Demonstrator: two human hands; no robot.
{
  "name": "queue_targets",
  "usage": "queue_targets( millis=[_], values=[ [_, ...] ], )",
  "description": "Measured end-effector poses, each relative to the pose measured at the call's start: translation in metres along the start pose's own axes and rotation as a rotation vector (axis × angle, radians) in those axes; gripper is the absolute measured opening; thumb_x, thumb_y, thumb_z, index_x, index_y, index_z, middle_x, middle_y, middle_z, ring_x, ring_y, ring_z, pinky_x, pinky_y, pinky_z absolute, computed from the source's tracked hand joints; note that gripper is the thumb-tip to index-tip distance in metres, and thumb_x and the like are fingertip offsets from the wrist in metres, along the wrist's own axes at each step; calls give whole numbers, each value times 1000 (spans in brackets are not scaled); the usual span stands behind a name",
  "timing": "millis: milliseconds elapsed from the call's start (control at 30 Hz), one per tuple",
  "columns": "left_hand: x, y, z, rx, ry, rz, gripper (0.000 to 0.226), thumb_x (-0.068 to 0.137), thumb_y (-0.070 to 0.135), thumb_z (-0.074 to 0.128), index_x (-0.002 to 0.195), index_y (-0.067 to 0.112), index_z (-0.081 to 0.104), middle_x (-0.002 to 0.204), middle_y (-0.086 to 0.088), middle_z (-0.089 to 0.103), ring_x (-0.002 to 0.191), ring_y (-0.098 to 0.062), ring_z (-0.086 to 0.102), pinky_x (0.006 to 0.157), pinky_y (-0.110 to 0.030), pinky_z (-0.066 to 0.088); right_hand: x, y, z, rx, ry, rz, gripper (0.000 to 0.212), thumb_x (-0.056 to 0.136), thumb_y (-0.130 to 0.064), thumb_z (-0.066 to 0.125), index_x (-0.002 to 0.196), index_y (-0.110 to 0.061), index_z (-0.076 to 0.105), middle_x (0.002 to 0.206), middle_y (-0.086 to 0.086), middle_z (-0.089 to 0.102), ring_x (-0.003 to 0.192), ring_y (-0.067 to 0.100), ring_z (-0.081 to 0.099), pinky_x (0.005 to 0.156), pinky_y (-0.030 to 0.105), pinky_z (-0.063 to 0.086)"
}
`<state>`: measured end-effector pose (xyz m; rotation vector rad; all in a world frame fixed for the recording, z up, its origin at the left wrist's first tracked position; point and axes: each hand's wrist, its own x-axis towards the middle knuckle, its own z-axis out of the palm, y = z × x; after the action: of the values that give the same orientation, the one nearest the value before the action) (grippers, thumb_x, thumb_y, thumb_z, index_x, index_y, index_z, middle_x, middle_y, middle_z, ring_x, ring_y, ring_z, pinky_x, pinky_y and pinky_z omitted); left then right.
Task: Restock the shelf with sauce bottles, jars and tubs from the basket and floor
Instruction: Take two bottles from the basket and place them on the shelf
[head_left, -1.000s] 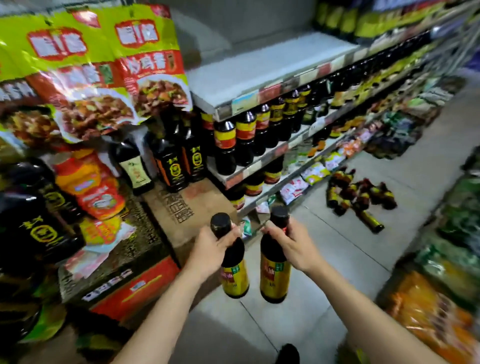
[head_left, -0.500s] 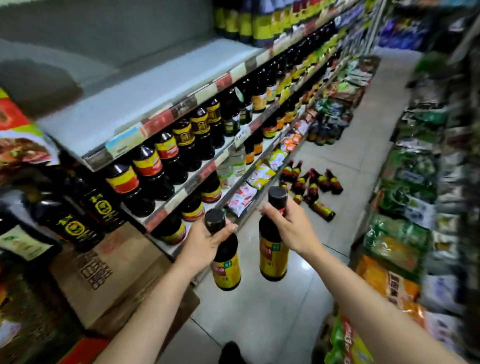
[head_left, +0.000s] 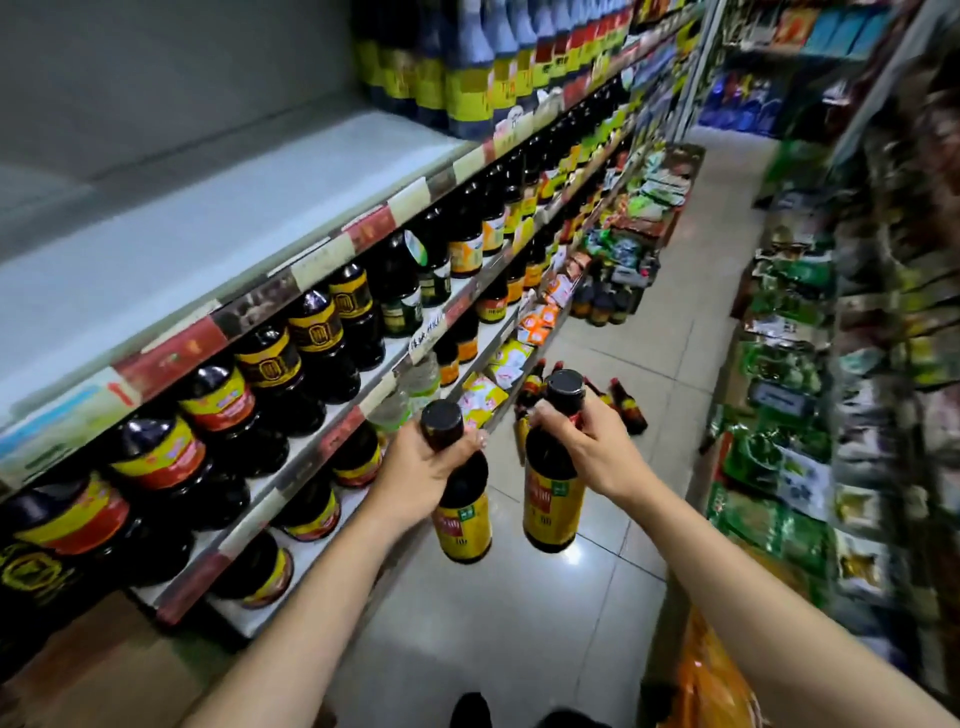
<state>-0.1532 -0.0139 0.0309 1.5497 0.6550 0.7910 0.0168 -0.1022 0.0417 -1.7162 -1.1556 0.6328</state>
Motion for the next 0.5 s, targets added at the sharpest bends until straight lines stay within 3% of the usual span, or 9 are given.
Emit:
queue_targets(
  millis=[67,167,300,367,433,500],
  values=[
    [24,0,1,-3,26,13,32,64,42,66,68,12,55,62,9,60,68,-7,54,68,-21,44,22,4,-8,32,-30,-2,31,89,-40,54,94,-10,56,91,3,64,91,21,61,82,36,49],
    [53,2,1,5,36,20,32,66,42,66,68,12,55,66,2,60,69,-11,56,70,-24,44,51,9,-16,61,-65,-12,32,88,-44,54,95,-13,57,96,8,66,93,22,63,84,39,51],
    [89,2,8,23,103,14,12,71,24,64,65,17,58,60,12,63,63,0,58,67,-14,45,99,16,-31,117,-154,-54,26,86,-40,51,91,-16,56,85,-9,64,79,-4,61,73,17,46],
    [103,2,10,51,167,20,10,69,30,68,63,25,63,62,13,65,67,-1,60,71,-19,47,128,19,-37,129,-226,-110,23,82,-43,49,87,-22,56,84,-10,63,76,-7,59,71,12,44],
    [110,5,11,82,244,14,12,64,40,69,64,29,65,65,11,65,73,-9,62,76,-31,48,154,19,-40,133,-298,-162,22,82,-45,50,87,-24,55,85,-7,63,77,-7,58,71,13,45],
    [116,14,12,25,358,49,24,61,42,74,66,21,62,65,8,65,71,-10,62,75,-28,49,181,15,-41,124,-376,-233,32,85,-48,53,92,-17,57,89,2,64,84,5,61,75,23,49]
  ],
)
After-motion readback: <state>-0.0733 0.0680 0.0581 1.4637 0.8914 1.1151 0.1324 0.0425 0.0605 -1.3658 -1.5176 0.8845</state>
